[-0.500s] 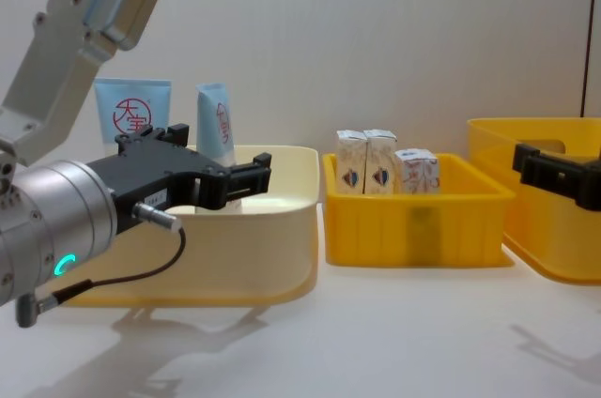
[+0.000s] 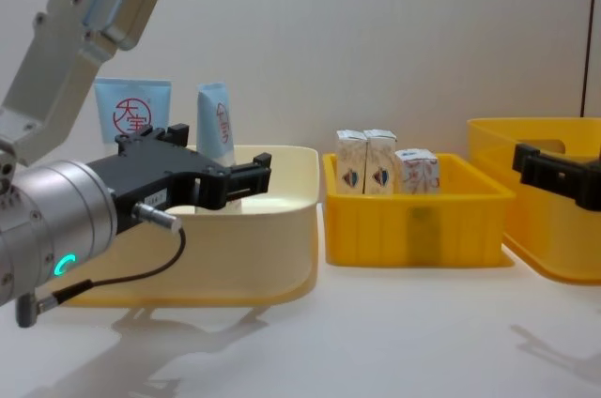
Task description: Bimanual collaborative sorting of washing and personal care products
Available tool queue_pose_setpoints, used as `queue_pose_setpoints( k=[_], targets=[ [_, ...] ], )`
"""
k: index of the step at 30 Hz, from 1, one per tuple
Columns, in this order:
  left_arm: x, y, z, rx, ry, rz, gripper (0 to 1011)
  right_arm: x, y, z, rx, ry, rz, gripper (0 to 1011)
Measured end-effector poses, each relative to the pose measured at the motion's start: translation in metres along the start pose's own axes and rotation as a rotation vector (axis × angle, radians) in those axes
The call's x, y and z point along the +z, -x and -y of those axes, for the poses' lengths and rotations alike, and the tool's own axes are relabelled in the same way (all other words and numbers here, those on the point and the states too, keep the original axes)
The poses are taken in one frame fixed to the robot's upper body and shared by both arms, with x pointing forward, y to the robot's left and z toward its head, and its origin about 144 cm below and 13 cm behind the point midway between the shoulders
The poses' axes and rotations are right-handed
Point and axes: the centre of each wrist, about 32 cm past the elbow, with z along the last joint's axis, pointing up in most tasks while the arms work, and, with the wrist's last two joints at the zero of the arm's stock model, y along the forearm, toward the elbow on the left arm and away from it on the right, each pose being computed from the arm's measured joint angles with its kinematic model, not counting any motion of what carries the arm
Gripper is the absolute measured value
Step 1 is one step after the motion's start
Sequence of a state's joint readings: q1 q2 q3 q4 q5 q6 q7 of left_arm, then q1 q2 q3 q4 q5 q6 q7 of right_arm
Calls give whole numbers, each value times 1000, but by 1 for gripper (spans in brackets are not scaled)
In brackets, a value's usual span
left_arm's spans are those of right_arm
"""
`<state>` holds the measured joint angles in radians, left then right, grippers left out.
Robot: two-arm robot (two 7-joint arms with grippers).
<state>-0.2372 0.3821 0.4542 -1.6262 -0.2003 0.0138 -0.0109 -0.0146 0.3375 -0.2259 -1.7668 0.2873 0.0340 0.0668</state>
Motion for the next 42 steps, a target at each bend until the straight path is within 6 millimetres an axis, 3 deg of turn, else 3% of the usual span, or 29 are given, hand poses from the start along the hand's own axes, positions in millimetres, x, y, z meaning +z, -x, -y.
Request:
queue_pose_setpoints(
  k=[34, 42],
  targets=[
    [0, 0, 0, 0, 0, 0, 1003, 0, 0, 0, 0, 0, 0, 1001],
    [0, 0, 0, 0, 0, 0, 1003, 12, 6, -8, 9, 9, 7, 1001]
  ],
)
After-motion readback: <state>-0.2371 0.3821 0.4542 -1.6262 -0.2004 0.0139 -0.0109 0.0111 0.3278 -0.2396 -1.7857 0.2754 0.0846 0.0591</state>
